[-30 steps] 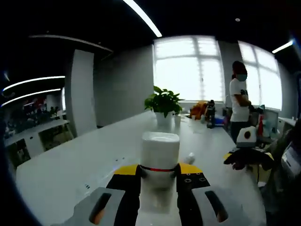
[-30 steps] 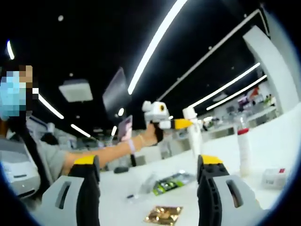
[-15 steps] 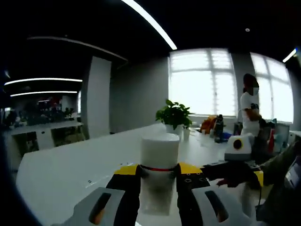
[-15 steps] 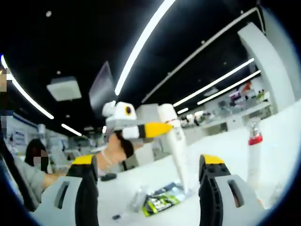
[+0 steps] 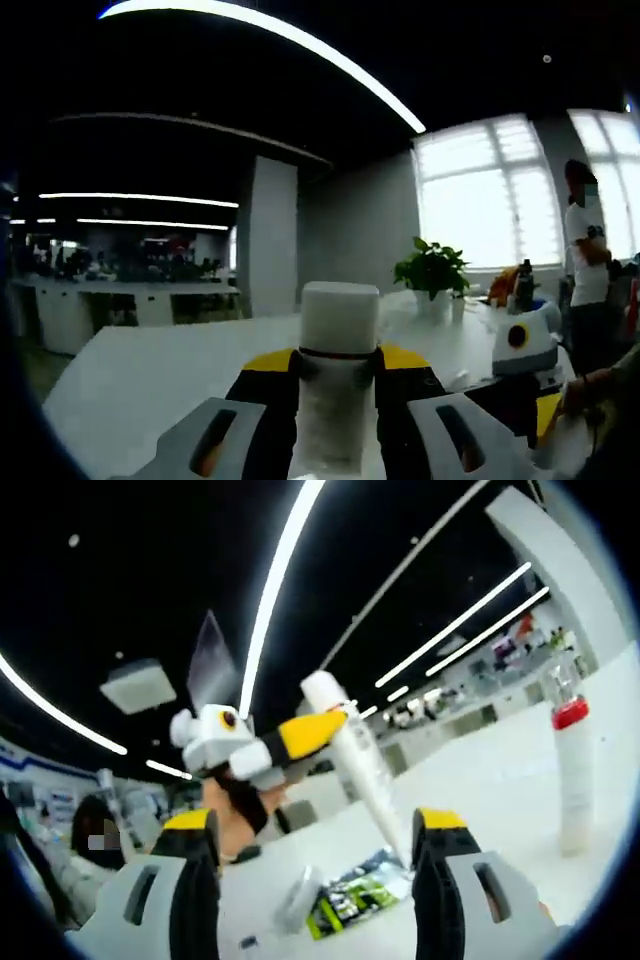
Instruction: Arrange the skincare products in the storage area until every visible bottle or jar stands upright without overlapping.
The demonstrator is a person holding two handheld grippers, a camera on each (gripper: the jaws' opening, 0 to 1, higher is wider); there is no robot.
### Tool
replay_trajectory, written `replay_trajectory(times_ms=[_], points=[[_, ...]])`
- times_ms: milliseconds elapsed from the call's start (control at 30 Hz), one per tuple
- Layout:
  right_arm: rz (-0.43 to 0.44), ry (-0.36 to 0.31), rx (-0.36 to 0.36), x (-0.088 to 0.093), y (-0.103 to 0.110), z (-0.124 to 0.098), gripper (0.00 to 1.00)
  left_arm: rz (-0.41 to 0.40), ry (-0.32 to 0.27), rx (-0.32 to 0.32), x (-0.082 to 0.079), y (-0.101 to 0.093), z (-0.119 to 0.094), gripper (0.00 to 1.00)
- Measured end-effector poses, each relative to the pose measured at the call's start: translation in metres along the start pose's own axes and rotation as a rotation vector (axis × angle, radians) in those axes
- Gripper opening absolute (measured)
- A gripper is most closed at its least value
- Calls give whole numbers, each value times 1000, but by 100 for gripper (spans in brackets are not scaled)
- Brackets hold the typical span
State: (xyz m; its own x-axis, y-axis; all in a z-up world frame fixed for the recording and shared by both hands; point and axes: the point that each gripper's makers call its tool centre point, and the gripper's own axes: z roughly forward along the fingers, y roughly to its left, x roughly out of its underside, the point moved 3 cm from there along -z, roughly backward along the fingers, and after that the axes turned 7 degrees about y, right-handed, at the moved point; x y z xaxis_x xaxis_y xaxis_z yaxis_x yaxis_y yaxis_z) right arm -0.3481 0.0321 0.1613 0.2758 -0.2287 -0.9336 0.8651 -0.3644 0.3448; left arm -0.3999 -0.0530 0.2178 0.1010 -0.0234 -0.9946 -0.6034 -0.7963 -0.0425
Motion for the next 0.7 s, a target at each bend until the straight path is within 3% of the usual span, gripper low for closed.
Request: replay_trajectory(times_ms=[100,167,300,467,567,700], points=[[89,-45,-1,-2,-2,-1,75,-11,-43,-12,-3,-5,-4,28],[158,-65,-60,-2,3,-1,81,2,-124,16,-5,-11,-11,28],[224,-55,-143,5,14,-3,83,-19,-134,3,6,-10,-24,28],[341,-107,-251,4,31,-1,100,-52,-130,19,16,-4,-29,28],[358,-117,-267,6,36,1,100,-67,-140,53,18,-1,-28,28],[370,-73,-285,16,39,4,97,-135,-142,84,21,6,-27,28]])
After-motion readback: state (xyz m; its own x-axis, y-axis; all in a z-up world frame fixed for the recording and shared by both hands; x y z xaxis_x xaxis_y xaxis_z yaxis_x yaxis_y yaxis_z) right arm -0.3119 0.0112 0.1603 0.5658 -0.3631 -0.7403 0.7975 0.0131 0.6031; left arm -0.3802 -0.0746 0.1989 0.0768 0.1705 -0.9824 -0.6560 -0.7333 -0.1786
